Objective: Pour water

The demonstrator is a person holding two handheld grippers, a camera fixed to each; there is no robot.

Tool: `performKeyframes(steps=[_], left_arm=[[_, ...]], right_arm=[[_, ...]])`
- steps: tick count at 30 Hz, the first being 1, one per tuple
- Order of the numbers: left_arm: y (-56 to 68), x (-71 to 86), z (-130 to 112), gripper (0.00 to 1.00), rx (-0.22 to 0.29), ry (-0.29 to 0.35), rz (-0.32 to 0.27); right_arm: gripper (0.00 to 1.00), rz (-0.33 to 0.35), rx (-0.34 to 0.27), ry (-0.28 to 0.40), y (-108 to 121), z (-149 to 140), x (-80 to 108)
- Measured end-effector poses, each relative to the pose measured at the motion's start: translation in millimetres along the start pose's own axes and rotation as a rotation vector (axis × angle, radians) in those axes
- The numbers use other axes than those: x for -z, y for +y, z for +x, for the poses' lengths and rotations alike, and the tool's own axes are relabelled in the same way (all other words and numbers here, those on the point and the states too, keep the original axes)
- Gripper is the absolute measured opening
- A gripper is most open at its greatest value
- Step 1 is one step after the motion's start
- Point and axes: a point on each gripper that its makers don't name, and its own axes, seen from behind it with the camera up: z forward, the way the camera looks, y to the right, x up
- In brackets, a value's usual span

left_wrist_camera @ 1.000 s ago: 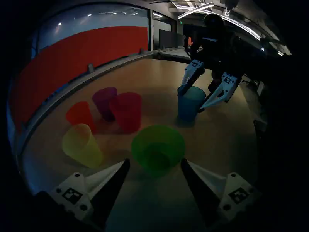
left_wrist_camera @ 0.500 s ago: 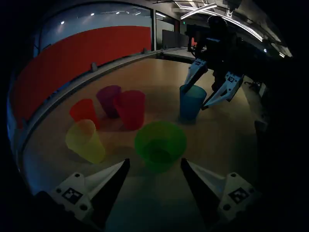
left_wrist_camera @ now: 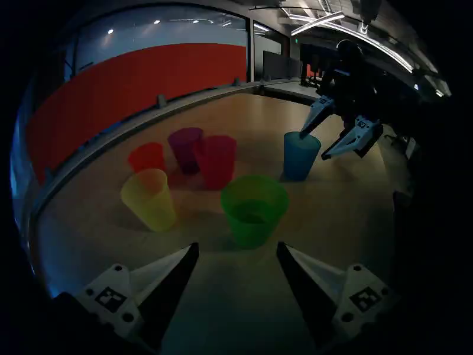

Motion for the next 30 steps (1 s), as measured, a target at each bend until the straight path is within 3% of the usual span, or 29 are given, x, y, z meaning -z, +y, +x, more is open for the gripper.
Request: performKeyframes(steps=[15, 30], left_arm=[[-20.0, 23.7, 2, 0.98, 0.079, 0.082, 0.143], [-65.3, 49.4, 20, 0.98, 0.190, 0.233, 0.354]], right_arm=[[1.00, -0.100, -0.051, 0.059, 13, -1, 28.8], [1.00, -0.284, -0.156, 0.198, 51, 24, 58.8]])
